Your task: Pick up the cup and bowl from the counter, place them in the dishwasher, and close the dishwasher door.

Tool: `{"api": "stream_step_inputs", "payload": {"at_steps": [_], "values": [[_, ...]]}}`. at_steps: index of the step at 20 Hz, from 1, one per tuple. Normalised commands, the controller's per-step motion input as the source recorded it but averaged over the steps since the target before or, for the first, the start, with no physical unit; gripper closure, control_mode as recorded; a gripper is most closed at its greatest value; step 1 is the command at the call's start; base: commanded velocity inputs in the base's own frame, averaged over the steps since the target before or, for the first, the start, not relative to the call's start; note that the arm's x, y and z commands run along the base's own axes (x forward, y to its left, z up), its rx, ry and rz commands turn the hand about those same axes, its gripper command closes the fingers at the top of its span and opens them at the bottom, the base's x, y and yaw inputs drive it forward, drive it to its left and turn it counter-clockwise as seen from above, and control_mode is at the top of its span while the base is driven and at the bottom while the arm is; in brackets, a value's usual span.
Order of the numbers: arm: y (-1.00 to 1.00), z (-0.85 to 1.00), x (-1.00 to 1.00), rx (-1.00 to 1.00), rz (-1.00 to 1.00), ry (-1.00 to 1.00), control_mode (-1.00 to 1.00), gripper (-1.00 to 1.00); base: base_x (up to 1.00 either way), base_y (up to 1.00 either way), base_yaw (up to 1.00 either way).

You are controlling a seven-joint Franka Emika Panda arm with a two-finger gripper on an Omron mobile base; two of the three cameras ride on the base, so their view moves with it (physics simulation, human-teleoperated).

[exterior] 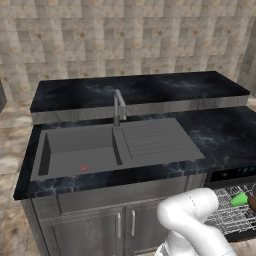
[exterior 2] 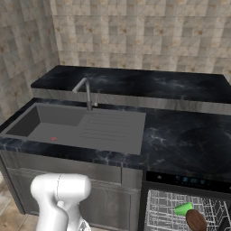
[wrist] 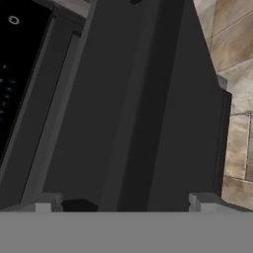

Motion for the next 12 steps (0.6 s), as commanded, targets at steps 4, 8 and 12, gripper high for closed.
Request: {"api": "stream_step_inputs", "payload": {"at_steps": [4,8,12], "values": [[0.00,0.00,0.68,0.00,-0.04,0.00,-1.00,-1.00,0.00,0.00,0.00],[0.00,0.00,0.69,0.00,-0.04,-0.01,-1.00,-1.00,0.00,0.00,0.00],[0.00,0.00,0.63,0.01,-0.05,-0.01,-1.00,-1.00,0.00,0.00,0.00]]}}
